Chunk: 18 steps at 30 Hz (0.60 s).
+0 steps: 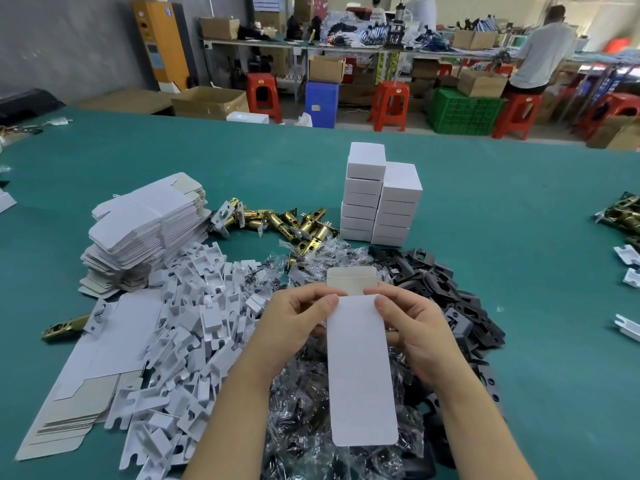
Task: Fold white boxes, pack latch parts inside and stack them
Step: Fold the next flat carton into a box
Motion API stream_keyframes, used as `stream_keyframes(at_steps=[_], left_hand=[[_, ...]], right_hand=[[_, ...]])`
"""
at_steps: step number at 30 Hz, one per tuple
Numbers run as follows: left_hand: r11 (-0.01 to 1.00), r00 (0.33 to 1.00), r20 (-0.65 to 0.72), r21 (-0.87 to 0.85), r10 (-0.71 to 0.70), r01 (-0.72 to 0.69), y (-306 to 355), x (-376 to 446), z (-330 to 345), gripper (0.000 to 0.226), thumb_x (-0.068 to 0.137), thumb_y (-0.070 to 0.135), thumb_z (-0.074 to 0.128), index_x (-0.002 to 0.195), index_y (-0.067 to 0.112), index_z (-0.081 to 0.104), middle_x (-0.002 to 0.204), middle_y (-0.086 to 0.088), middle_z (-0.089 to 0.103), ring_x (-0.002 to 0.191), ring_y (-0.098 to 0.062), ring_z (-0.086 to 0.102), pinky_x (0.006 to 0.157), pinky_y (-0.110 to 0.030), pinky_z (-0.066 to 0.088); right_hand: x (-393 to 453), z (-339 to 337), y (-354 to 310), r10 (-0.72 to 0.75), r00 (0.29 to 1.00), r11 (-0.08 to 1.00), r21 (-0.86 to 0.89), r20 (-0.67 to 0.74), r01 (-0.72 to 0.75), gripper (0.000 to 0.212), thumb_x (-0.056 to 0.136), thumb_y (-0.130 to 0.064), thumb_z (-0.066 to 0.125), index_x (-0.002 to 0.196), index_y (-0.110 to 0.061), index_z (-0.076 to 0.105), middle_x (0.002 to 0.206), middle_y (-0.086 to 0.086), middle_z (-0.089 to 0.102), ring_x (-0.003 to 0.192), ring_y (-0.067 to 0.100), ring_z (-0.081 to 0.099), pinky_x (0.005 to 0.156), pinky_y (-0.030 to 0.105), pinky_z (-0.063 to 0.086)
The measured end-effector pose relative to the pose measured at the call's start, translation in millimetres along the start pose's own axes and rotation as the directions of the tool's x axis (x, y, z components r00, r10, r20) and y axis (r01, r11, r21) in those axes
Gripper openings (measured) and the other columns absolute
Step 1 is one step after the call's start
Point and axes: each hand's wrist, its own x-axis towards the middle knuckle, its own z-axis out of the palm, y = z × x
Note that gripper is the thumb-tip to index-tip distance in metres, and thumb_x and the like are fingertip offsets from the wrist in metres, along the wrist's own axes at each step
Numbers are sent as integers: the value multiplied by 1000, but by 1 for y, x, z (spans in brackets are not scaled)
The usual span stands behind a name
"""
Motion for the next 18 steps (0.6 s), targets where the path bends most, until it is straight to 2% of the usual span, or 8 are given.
stream_keyframes(at_steps=[4, 6, 9, 11, 13, 15, 18], left_hand=[[1000, 1000, 4, 21, 1, -1, 0, -1, 1, 19, 90, 36, 67, 102, 31, 80, 95, -2, 76, 84, -21, 72, 66, -33, 60], [999, 999, -26, 33, 23, -22, 0, 0, 2, 13, 91, 30, 69, 102, 34, 76, 95, -1, 75, 82, -21, 72, 62, -32, 60], [999, 995, -93, -39, 31, -35, 0, 1, 4, 28, 89, 25, 75, 104, 41, 59, 98, -1, 75, 87, -23, 75, 60, -33, 60], [998, 996, -84, -49, 38, -42, 1, 1, 4, 36, 92, 21, 75, 111, 45, 55, 97, -2, 76, 88, -23, 75, 62, -31, 60], [998, 997, -50, -3, 61, -61, 2, 1, 3, 38, 95, 15, 71, 116, 45, 63, 95, 1, 75, 88, -19, 74, 64, -28, 60], [996, 997, -25, 50, 78, -77, 2, 2, 3, 31, 96, 13, 69, 109, 41, 73, 98, 5, 75, 91, -15, 73, 67, -26, 59], [988, 995, -25, 123, 93, -90, 0, 2, 4, 20, 95, 21, 70, 100, 39, 77, 96, 5, 75, 89, -13, 70, 72, -27, 59]], right_hand=[[0, 2, -3, -4, 1000, 999, -41, -15, 3, 25, 83, -31, 75, 103, -18, 81, 108, -6, 75, 84, 17, 74, 56, 26, 58], [0, 3, -3, -19, 1000, 997, -73, -19, 17, 21, 85, -30, 74, 103, -22, 80, 103, -3, 75, 82, 18, 73, 56, 29, 59], [0, 4, -3, -56, 998, 998, -43, -21, 55, 18, 85, -27, 73, 102, -30, 69, 98, -2, 72, 78, 20, 70, 51, 32, 58], [1, 4, -3, -52, 998, 999, -15, -22, 52, 21, 83, -26, 74, 101, -31, 64, 96, 1, 70, 77, 22, 69, 49, 32, 57], [0, 3, -4, -48, 999, 998, -34, -11, 48, 19, 84, -25, 73, 102, -29, 68, 97, 0, 71, 78, 19, 70, 51, 29, 57], [0, 3, -4, -46, 999, 997, -60, -5, 46, 16, 85, -26, 71, 101, -25, 73, 99, -1, 73, 82, 18, 72, 55, 28, 58], [-1, 2, -4, -54, 998, 995, -84, -18, 53, 13, 86, -25, 70, 97, -23, 76, 98, 2, 74, 83, 19, 73, 59, 29, 60]])
